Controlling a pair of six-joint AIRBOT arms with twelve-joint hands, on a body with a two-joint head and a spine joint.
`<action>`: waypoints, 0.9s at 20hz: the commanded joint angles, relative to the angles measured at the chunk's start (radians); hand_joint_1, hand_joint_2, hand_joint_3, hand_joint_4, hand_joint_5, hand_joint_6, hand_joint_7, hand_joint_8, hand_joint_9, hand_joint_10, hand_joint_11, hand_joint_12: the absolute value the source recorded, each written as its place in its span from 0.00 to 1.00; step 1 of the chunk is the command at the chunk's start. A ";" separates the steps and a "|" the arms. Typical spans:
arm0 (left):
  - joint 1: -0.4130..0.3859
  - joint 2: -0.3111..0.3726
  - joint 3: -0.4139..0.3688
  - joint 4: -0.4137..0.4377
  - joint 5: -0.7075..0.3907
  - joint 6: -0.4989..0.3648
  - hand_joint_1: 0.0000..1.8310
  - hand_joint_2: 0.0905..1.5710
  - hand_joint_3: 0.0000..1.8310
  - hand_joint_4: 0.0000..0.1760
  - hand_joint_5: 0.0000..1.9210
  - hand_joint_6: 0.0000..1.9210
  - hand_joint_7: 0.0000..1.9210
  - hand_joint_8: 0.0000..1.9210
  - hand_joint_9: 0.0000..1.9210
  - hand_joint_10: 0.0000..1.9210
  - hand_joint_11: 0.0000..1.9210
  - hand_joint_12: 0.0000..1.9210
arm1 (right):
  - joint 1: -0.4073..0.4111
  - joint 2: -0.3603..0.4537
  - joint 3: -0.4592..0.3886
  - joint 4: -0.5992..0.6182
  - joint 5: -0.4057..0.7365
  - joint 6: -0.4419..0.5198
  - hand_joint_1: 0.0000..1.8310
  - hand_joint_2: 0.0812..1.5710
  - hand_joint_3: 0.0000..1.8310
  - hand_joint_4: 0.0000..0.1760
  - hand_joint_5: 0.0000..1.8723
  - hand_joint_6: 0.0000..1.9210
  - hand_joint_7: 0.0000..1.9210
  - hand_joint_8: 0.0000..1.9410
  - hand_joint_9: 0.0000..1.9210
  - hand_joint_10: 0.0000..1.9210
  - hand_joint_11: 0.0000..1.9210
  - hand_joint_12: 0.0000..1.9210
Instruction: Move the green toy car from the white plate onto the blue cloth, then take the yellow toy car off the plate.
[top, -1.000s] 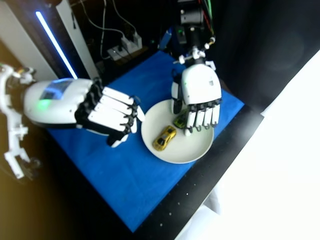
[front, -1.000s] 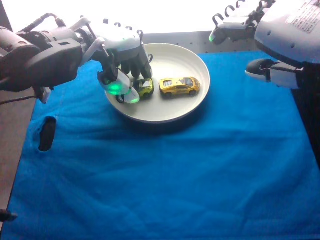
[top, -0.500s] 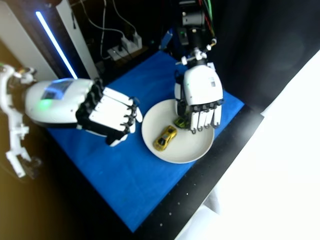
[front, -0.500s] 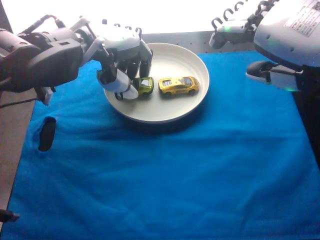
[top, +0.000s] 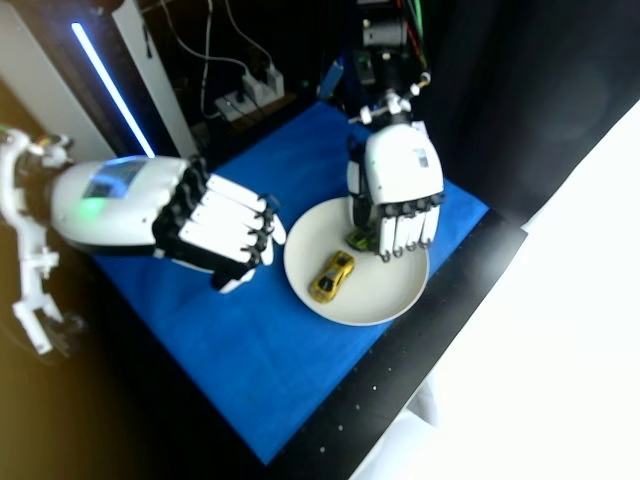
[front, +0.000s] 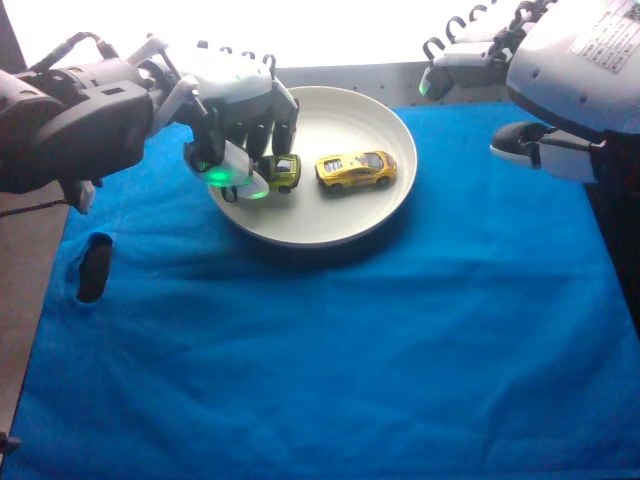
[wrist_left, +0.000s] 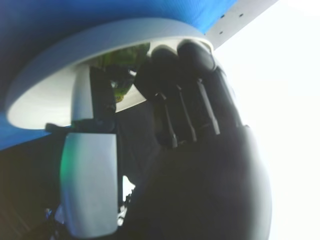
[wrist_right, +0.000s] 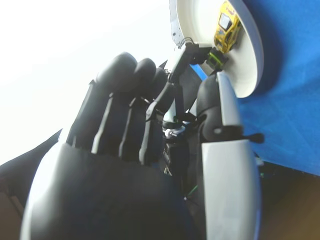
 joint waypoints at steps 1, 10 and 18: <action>-0.012 0.009 -0.007 0.000 -0.125 0.000 0.73 0.76 0.00 0.00 0.36 0.64 0.42 0.68 0.40 0.79 0.33 0.86 | 0.009 0.000 -0.001 0.007 0.122 -0.005 0.70 0.63 0.00 0.00 0.29 0.33 0.31 0.49 0.30 0.71 0.29 0.92; -0.002 0.182 -0.218 0.043 -0.294 0.002 0.66 0.75 0.00 0.00 0.39 0.62 0.46 0.71 0.41 0.73 0.35 0.92 | 0.009 0.001 0.000 0.007 0.122 -0.005 0.67 0.64 0.00 0.00 0.27 0.36 0.30 0.54 0.29 0.74 0.28 0.95; 0.084 0.378 -0.453 0.103 -0.417 0.002 0.64 0.77 0.00 0.00 0.38 0.65 0.42 0.76 0.31 0.79 0.13 1.00 | 0.007 0.005 0.000 0.018 0.121 -0.005 0.68 0.63 0.00 0.00 0.29 0.36 0.33 0.49 0.29 0.72 0.26 0.94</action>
